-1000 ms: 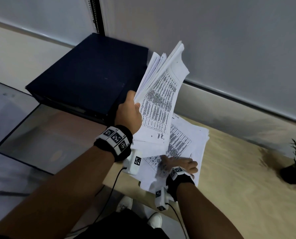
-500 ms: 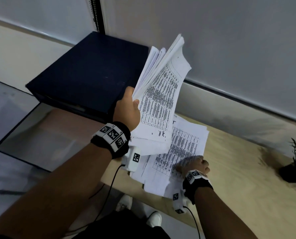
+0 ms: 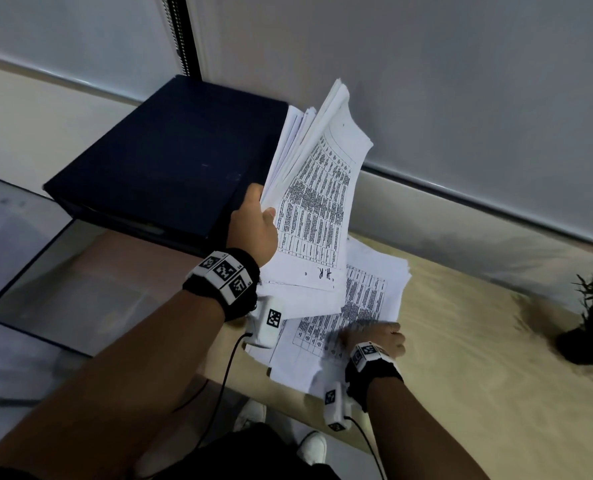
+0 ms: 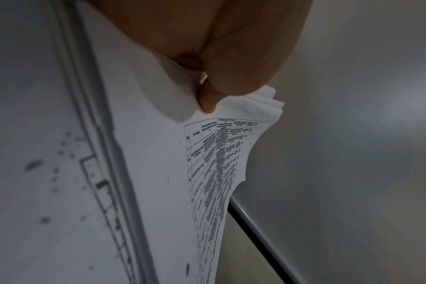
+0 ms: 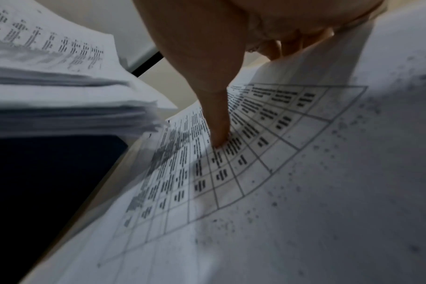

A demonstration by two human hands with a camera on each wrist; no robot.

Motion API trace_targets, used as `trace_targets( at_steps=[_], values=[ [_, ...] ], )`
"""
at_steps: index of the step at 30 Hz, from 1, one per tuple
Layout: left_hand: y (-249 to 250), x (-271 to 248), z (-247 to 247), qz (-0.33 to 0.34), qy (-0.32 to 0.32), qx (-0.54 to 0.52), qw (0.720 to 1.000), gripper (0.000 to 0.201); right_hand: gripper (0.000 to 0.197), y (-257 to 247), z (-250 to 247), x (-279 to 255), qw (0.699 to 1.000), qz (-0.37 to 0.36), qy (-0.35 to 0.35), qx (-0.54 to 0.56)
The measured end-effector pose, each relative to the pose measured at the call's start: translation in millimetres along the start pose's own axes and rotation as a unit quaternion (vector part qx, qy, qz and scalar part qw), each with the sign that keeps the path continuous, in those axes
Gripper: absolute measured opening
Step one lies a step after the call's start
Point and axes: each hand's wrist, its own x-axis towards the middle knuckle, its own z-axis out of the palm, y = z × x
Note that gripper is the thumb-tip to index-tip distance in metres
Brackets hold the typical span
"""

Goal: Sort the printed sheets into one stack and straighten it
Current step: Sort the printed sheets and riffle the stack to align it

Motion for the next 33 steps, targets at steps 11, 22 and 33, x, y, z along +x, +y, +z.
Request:
trace_targets(
  at_steps=[11, 22, 33],
  values=[
    [-9.3, 2.4, -1.3, 0.014, 0.004, -0.016, 1.000, 0.028, 0.028, 15.4, -19.0, 11.0, 0.987, -0.022, -0.013, 0.161],
    [-49.7, -18.9, 40.7, -0.095, -0.108, -0.004, 0.990, 0.042, 0.025, 55.5, -87.8, 36.6, 0.982, -0.082, 0.035, 0.169],
    [-99.3, -34.2, 82.4, -0.182, -0.176, 0.081, 0.964, 0.042, 0.022, 25.2, -208.3, -18.0, 0.920, -0.255, 0.225, 0.193]
  ],
)
